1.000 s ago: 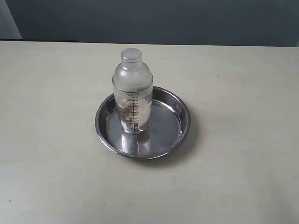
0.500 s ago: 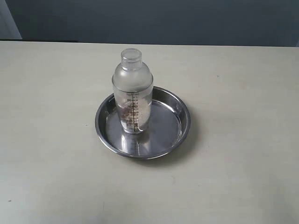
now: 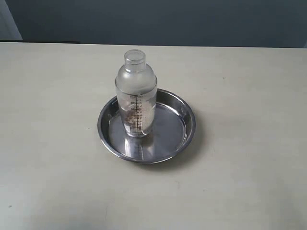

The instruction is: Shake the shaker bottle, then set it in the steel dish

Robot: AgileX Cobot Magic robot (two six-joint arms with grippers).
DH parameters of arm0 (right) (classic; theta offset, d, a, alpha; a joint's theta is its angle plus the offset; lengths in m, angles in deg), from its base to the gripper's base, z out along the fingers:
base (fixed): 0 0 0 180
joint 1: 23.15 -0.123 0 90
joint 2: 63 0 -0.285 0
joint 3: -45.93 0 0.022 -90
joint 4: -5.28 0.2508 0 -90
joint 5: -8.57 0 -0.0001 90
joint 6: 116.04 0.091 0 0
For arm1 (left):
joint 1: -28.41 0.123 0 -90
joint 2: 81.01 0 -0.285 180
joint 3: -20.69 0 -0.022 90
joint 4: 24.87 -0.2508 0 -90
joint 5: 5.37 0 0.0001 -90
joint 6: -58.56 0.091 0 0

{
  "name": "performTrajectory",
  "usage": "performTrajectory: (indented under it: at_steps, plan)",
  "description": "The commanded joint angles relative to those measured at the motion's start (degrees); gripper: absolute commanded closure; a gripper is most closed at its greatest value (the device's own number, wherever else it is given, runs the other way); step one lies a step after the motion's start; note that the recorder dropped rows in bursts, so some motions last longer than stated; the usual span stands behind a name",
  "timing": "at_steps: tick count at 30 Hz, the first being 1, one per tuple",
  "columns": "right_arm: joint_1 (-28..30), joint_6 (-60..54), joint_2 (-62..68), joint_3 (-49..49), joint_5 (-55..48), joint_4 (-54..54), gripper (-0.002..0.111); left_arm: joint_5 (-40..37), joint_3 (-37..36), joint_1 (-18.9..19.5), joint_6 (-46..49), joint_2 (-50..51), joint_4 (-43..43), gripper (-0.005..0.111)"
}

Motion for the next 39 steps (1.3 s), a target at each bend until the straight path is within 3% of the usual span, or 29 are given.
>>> performTrajectory:
  at_steps: [1, 39]
  plan:
    - [-0.07, 0.01, -0.28, 0.12, 0.6, 0.03, 0.109, 1.26, -0.26, 0.09, -0.48, -0.54, -0.18, 0.105]
    - [-0.07, 0.01, -0.28, 0.12, 0.6, -0.07, 0.109, 1.81, -0.26, 0.09, -0.48, -0.54, -0.18, 0.105]
